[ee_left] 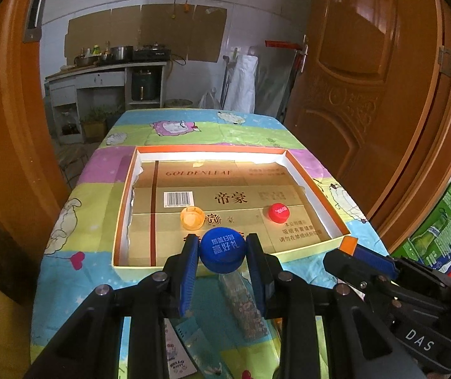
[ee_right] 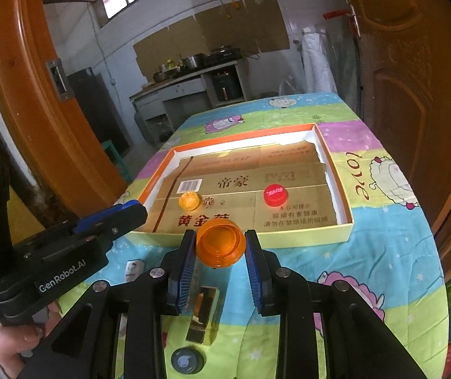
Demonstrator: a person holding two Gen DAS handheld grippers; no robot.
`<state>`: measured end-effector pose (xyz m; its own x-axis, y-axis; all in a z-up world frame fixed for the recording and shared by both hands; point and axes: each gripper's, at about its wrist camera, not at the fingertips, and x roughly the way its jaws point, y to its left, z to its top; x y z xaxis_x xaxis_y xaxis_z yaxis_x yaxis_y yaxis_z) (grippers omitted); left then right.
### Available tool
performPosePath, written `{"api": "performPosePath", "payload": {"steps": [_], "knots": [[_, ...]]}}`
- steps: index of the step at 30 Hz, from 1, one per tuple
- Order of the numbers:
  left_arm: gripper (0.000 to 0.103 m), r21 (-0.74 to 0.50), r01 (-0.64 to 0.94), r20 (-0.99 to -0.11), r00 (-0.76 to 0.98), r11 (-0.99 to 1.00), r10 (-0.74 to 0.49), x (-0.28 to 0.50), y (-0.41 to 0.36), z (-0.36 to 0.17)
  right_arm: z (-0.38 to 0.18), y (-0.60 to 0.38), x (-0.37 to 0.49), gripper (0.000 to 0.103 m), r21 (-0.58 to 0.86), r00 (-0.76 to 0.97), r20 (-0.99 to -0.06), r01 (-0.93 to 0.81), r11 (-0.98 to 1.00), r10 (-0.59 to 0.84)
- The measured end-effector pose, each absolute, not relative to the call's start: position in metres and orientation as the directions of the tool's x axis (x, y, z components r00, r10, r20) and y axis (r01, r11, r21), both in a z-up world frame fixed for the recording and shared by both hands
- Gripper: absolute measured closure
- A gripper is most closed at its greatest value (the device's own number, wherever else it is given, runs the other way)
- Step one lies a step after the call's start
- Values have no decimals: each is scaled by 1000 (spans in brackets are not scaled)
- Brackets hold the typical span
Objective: Organize rigid objects
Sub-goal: 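Carry the blue cap with the left gripper while the right gripper carries the orange cap into the box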
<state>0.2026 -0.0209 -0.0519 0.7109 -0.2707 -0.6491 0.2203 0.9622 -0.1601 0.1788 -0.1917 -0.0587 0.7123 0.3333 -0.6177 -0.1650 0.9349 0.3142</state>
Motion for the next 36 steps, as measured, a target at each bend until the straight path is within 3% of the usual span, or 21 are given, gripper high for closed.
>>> {"api": "performPosePath", "payload": {"steps": [36], "knots": [[72,-152,241,-776,572,959,-267,290,-61,-115,-117,-219,279,72,189,609,-773,-52,981,181]]}}
